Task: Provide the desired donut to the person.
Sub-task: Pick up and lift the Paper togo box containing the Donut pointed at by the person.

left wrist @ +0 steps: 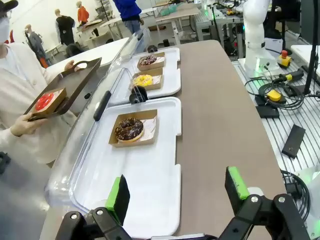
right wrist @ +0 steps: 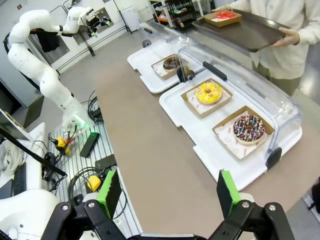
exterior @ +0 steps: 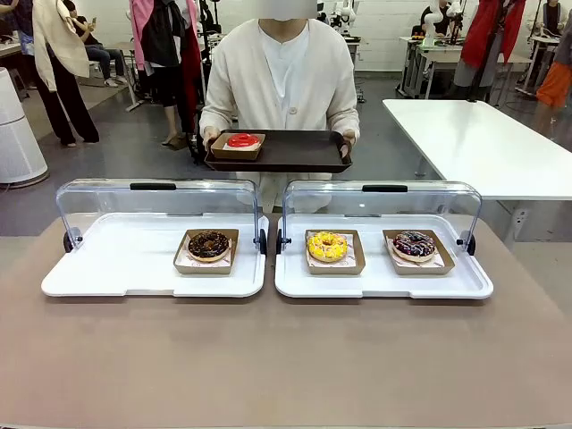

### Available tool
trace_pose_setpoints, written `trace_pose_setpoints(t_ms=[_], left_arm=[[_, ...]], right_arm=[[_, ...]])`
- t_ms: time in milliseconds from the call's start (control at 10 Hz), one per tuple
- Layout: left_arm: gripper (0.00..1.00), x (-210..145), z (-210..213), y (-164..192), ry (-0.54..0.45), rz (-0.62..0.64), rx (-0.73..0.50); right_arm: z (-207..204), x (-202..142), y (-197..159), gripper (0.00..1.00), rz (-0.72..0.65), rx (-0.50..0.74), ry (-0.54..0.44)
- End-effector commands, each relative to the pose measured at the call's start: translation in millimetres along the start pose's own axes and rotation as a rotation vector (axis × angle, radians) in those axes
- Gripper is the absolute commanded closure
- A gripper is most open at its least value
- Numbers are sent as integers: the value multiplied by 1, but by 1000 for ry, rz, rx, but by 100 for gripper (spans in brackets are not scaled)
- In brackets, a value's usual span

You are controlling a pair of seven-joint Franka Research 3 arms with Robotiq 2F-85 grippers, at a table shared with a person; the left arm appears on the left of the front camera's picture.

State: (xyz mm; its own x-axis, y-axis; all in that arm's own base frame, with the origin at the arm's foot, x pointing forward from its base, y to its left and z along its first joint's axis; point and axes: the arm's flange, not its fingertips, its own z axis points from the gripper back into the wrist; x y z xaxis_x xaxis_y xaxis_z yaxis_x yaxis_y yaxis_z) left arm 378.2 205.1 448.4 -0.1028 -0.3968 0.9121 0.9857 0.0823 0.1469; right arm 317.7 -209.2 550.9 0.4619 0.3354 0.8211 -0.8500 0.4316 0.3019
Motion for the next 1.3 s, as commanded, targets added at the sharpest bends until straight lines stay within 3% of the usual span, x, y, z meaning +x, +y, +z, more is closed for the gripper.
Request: trace_pose_setpoints(t_ms=[0, 1200], left_arm=[[0, 4, 11, 10, -9, -28, 33], [0, 8, 13, 11, 2, -16, 50]], right_arm=[[0, 1, 0, 0, 10, 8, -12], [0, 1, 0, 0, 10, 8, -12]])
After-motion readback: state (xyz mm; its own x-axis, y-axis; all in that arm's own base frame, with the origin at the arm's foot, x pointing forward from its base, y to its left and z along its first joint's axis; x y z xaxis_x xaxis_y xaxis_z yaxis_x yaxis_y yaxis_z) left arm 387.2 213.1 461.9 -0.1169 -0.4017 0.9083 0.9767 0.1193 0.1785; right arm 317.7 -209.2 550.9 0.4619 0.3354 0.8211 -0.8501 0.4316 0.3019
